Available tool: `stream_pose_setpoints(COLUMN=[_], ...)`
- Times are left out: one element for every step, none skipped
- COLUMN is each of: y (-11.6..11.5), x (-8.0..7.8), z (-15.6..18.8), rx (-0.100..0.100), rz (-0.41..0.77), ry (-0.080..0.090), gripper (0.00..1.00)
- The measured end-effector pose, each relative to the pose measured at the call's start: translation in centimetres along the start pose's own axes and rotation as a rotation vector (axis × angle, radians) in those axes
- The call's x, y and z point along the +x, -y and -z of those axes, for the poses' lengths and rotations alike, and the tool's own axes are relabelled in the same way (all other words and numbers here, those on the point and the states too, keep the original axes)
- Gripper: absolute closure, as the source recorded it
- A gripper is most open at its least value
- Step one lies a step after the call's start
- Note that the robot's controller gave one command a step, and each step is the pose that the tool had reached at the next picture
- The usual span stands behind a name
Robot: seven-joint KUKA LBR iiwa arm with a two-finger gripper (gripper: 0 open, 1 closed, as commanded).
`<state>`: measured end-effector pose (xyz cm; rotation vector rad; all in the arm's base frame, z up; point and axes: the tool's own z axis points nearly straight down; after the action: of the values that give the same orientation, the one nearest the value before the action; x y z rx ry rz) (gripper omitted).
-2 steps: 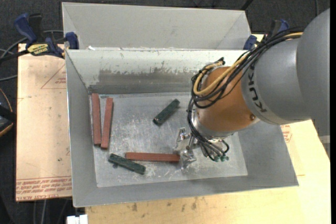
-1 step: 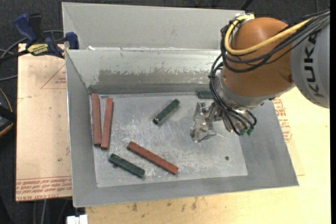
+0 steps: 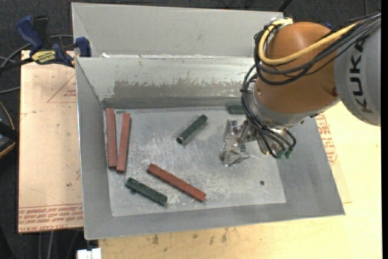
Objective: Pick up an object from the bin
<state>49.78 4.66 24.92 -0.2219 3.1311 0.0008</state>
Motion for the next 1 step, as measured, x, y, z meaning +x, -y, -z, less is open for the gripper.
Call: stream_pose_setpoints(y=[-0.25], x=[-1.52], z=[-9.19], rx=[0.0], rz=[-0.262], ry=[-0.008], gripper=[0.0])
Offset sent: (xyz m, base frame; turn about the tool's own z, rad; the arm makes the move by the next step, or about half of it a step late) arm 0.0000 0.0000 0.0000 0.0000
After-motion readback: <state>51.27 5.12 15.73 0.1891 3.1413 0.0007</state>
